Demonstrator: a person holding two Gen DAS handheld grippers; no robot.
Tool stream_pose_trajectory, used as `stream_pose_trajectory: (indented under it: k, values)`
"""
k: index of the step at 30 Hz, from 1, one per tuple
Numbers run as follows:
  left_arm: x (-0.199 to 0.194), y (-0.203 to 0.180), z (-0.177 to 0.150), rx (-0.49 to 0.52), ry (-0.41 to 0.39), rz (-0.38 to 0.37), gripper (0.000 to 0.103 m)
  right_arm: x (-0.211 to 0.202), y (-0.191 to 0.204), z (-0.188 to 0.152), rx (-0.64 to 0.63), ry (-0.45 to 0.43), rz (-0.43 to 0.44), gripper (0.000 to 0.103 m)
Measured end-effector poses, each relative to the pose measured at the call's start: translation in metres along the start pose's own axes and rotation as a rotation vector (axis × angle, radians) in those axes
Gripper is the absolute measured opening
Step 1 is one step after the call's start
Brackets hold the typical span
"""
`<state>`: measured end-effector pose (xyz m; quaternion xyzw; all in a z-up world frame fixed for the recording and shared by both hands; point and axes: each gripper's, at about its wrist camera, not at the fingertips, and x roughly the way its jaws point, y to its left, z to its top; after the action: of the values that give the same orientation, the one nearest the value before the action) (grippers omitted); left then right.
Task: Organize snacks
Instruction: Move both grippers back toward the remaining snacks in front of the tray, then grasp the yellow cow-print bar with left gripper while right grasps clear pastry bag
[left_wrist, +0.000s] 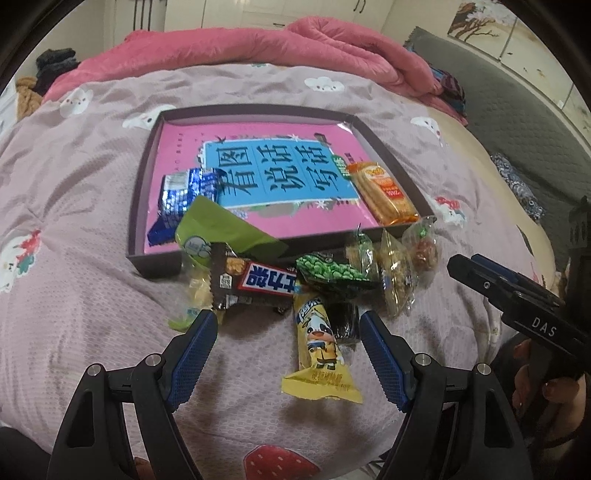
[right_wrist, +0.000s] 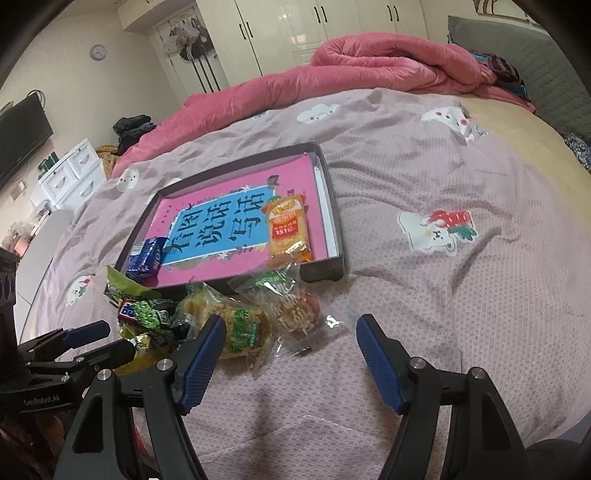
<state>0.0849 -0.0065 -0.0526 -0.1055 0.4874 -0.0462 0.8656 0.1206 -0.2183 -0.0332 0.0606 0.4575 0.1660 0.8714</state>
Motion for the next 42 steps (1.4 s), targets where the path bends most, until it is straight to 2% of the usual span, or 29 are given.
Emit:
stream_pose_trajectory:
  k: [6, 14, 23, 25, 26, 36, 42]
  values:
    - [0.011, 0.004, -0.001, -0.012, 0.028, -0.016, 0.081, 0.016, -0.003, 0.002, -0.007, 0.038, -0.031, 0.073]
    - [0.019, 0.004, 0.000, -0.005, 0.040, -0.029, 0.075, 0.035, -0.002, 0.006, -0.045, 0.070, -0.030, 0.072]
    - [0.025, 0.004, 0.001, 0.001, 0.048, -0.044, 0.073, 0.045, 0.004, 0.009, -0.087, 0.066, -0.018, 0.056]
    - [0.027, 0.003, 0.001, 0.003, 0.056, -0.047, 0.055, 0.046, 0.004, 0.009, -0.088, 0.066, -0.014, 0.055]
    - [0.028, 0.003, 0.001, 0.005, 0.064, -0.047, 0.054, 0.047, 0.004, 0.009, -0.088, 0.066, -0.012, 0.054]
    - [0.036, 0.003, 0.002, 0.005, 0.082, -0.063, 0.042, 0.053, 0.004, 0.011, -0.088, 0.068, -0.002, 0.049]
    - [0.042, 0.005, 0.005, -0.015, 0.088, -0.066, 0.040, 0.054, 0.004, 0.011, -0.084, 0.068, 0.013, 0.043]
